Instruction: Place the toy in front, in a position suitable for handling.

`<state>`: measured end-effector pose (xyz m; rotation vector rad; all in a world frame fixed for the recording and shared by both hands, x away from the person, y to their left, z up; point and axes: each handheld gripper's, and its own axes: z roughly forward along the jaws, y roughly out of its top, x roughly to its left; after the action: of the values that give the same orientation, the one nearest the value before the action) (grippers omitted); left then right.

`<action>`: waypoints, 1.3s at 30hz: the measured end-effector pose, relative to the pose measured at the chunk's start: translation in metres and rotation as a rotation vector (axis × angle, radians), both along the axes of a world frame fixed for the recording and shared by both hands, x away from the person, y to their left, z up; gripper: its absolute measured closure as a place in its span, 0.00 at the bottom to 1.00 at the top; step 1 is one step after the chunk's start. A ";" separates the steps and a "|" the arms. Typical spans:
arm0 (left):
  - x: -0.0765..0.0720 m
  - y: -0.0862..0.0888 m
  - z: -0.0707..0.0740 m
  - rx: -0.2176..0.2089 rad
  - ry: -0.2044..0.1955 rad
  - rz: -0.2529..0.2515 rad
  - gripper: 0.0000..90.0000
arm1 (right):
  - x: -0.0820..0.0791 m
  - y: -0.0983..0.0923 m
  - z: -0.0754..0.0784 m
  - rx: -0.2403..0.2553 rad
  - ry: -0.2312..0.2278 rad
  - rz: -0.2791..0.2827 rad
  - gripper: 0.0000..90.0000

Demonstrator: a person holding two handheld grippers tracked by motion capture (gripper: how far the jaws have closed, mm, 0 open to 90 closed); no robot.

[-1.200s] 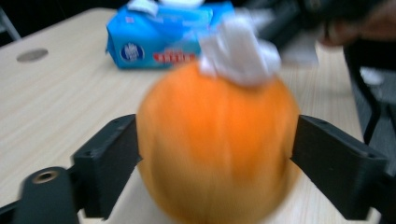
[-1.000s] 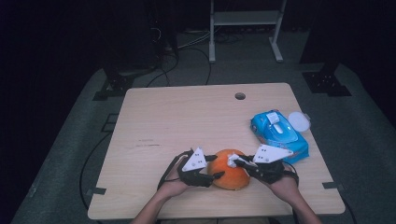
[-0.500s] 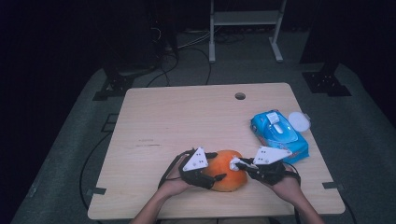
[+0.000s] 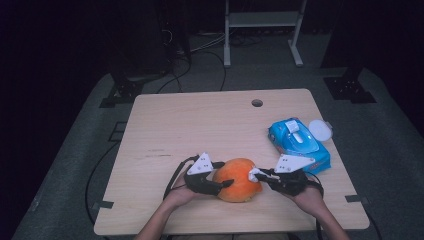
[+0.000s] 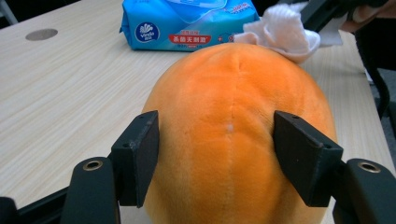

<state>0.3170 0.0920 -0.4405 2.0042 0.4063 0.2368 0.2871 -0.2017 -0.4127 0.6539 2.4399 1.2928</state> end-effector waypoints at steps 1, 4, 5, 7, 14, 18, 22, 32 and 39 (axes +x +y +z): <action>0.001 0.001 0.000 -0.007 0.013 0.001 0.37 | 0.001 -0.002 -0.002 0.004 0.015 0.005 0.89; 0.002 0.003 0.000 -0.018 0.027 0.005 0.37 | 0.004 -0.009 -0.009 -0.010 0.052 0.001 0.89; 0.002 0.002 0.000 -0.020 0.027 0.005 0.37 | 0.004 -0.011 -0.011 -0.014 0.064 -0.001 0.89; 0.000 0.000 0.000 -0.014 0.011 -0.007 0.38 | 0.006 -0.013 -0.013 -0.014 0.071 -0.014 0.89; -0.013 -0.011 -0.001 0.021 -0.067 -0.101 0.40 | 0.014 -0.008 -0.008 0.016 0.029 -0.084 0.89; -0.005 -0.005 -0.002 -0.004 -0.030 -0.045 0.37 | 0.014 -0.011 -0.012 0.002 0.046 -0.080 0.89; 0.000 0.000 -0.003 -0.031 0.012 -0.024 0.36 | 0.013 -0.016 -0.019 -0.031 0.093 -0.065 0.89; -0.021 -0.022 -0.001 0.045 -0.106 -0.132 0.37 | 0.010 -0.004 -0.001 0.047 0.023 -0.054 0.89; -0.014 -0.015 -0.002 0.018 -0.067 -0.082 0.33 | 0.011 -0.014 -0.012 0.003 0.049 -0.071 0.89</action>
<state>0.3035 0.0770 -0.4424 2.0199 0.2801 0.2569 0.2984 -0.2160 -0.4245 0.7742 2.4309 1.2675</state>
